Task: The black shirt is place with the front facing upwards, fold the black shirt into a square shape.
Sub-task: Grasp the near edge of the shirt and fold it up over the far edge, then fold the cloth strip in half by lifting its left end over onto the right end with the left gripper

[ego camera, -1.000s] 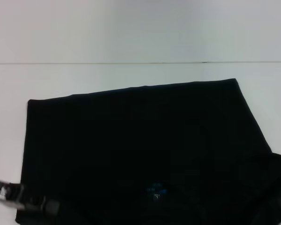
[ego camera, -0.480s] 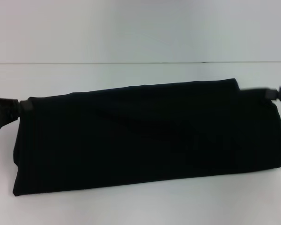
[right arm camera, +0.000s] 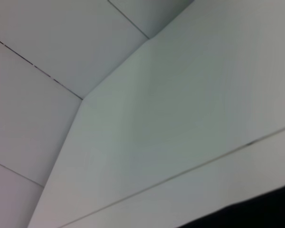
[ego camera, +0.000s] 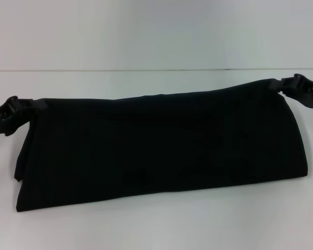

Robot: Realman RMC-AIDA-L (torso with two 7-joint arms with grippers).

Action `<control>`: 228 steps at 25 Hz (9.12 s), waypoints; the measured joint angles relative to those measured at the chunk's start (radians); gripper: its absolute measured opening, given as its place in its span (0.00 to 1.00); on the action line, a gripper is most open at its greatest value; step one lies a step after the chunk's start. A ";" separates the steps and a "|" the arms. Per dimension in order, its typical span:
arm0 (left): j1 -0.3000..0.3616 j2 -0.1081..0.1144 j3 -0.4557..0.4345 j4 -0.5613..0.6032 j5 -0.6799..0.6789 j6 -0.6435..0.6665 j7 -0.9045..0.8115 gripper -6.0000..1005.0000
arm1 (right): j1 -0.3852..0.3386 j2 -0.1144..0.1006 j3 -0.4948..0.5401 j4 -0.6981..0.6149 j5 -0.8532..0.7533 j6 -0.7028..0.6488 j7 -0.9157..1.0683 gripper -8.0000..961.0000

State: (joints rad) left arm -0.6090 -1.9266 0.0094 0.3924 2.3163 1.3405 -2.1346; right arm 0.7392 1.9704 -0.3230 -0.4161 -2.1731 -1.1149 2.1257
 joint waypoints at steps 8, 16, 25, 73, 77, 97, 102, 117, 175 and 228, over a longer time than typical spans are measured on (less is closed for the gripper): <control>-0.047 -0.003 0.001 -0.008 -0.022 -0.070 0.027 0.05 | 0.027 0.009 0.000 -0.007 0.045 0.055 -0.036 0.03; -0.084 -0.034 0.008 -0.007 -0.025 -0.182 0.061 0.05 | 0.038 0.018 -0.012 0.003 0.067 0.147 -0.072 0.03; -0.119 -0.077 0.006 -0.008 -0.033 -0.304 0.088 0.05 | 0.072 0.072 -0.028 0.004 0.067 0.325 -0.143 0.03; 0.224 -0.017 0.245 0.168 -0.190 0.243 -0.133 0.89 | -0.159 0.116 -0.221 -0.086 0.150 -0.322 -1.037 0.90; 0.259 -0.020 0.268 0.199 -0.152 0.258 -0.207 0.89 | -0.169 0.122 -0.258 -0.064 0.150 -0.316 -1.068 0.98; 0.263 -0.040 0.269 0.196 -0.036 0.177 -0.462 0.89 | -0.173 0.123 -0.253 -0.012 0.156 -0.244 -1.075 0.98; 0.268 -0.040 0.269 0.184 -0.035 0.157 -0.477 0.89 | -0.173 0.123 -0.252 -0.011 0.156 -0.243 -1.076 0.98; 0.244 -0.043 0.296 0.172 -0.034 0.110 -0.475 0.89 | -0.173 0.123 -0.252 -0.010 0.156 -0.242 -1.077 0.98; 0.154 -0.052 0.434 0.187 -0.034 0.013 -0.480 0.18 | -0.166 0.123 -0.248 -0.007 0.158 -0.246 -1.067 0.99; -0.211 -0.230 0.466 0.173 -0.306 0.122 -0.295 0.02 | -0.290 0.113 -0.161 -0.009 0.223 -0.221 -1.049 0.98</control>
State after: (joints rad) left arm -0.8198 -2.1565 0.4755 0.5654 2.0103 1.4621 -2.4296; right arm 0.4492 2.0831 -0.4841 -0.4253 -1.9500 -1.3355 1.0768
